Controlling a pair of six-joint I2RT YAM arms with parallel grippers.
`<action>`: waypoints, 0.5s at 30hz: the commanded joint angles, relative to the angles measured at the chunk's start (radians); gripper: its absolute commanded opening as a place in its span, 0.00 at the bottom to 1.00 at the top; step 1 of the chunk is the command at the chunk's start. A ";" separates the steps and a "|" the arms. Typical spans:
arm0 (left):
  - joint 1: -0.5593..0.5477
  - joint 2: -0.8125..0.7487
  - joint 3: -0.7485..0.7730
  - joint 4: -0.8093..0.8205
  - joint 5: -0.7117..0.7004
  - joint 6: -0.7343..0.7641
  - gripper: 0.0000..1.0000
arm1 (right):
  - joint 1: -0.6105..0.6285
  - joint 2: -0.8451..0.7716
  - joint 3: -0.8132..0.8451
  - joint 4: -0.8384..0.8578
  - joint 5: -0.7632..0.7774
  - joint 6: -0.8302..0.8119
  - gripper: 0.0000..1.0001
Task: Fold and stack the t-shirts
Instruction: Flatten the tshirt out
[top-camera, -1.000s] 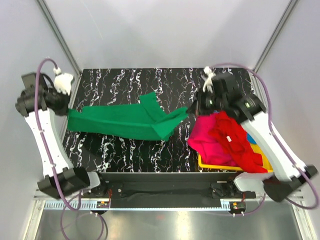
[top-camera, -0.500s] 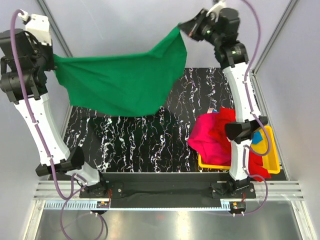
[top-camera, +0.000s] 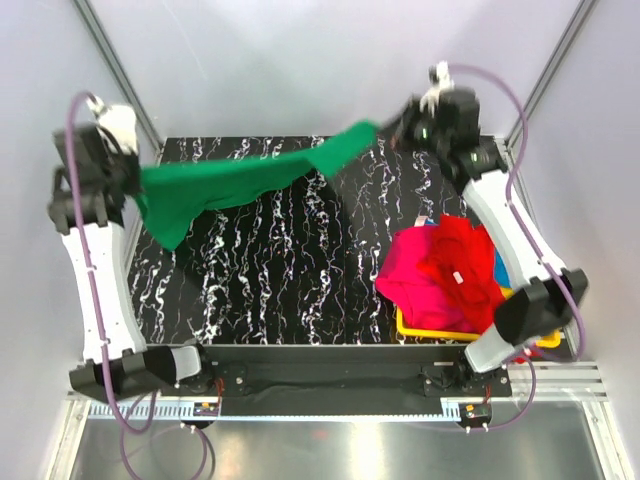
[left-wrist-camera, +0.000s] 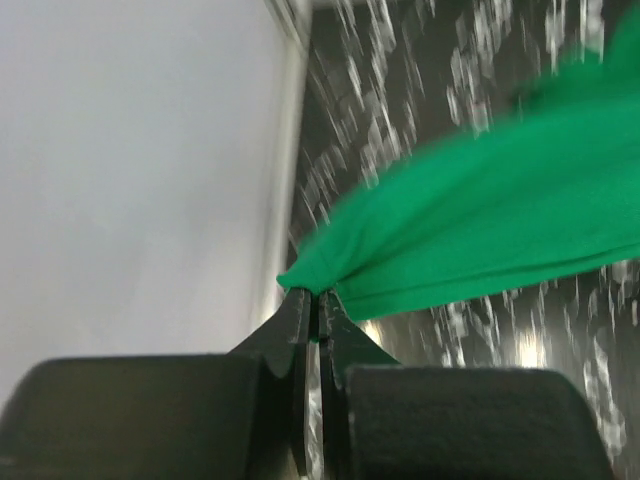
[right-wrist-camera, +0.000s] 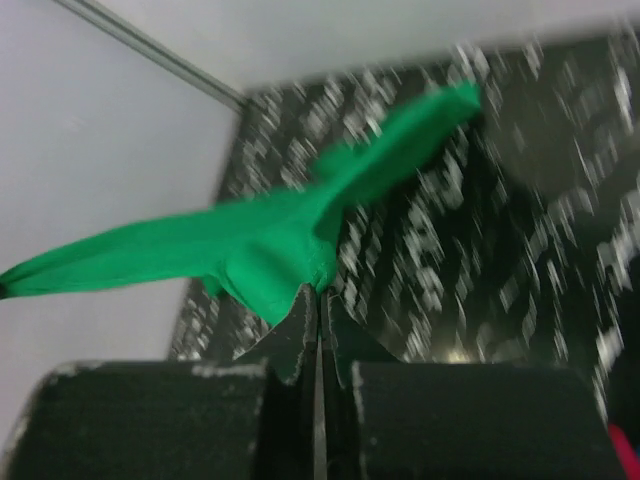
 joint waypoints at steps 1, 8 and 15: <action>0.033 -0.147 -0.224 0.008 0.072 0.049 0.00 | 0.008 -0.229 -0.324 0.011 0.086 -0.014 0.00; 0.176 -0.204 -0.574 -0.282 0.105 0.293 0.00 | 0.190 -0.389 -0.759 -0.192 0.126 0.075 0.00; 0.205 -0.235 -0.952 -0.405 -0.122 0.514 0.00 | 0.292 -0.399 -0.866 -0.400 0.114 0.082 0.00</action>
